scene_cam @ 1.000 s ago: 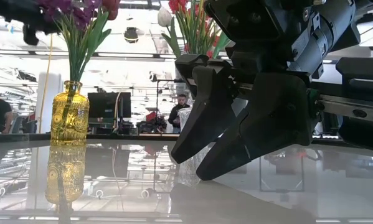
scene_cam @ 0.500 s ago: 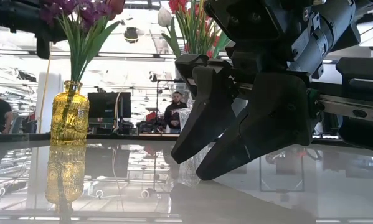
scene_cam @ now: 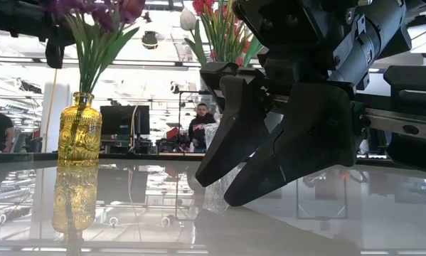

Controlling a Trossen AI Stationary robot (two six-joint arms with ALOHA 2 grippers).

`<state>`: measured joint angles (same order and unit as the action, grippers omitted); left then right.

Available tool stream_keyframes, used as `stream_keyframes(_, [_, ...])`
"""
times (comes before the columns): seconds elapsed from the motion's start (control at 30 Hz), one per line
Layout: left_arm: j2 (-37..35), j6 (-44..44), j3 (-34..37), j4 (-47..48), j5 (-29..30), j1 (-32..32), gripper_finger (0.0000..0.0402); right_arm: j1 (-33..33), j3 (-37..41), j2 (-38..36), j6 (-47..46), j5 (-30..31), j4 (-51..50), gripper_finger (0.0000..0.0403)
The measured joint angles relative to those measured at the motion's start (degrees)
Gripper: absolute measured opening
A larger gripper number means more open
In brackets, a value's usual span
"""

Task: Sort flowers into vase by color
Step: Put the purple flowers into the yellow vase

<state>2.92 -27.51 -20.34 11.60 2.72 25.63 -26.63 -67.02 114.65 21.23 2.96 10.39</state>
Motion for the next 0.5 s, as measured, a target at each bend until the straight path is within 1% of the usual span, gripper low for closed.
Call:
stream_keyframes(0.1, [0.0, 0.4, -0.2, 0.5, -0.4, 0.0, 0.0, 0.0, 0.0, 0.0, 0.0, 0.0, 0.0, 0.0159])
stream_keyframes(0.3, [0.0, 1.7, -0.7, 2.9, 0.8, 0.0, 0.0, 0.0, 0.0, 0.0, 0.0, 0.0, 0.0, 0.0159])
stream_keyframes(0.43, [0.0, 2.8, -0.7, 5.2, 4.7, 0.0, 0.0, 0.0, 0.0, 0.0, 0.0, 0.0, 0.0, 0.0159])
stream_keyframes(0.5, [-0.1, 3.2, -0.7, 4.9, 5.4, 0.0, 0.0, 0.0, 0.0, 0.0, 0.0, 0.0, 0.0, 0.0159])
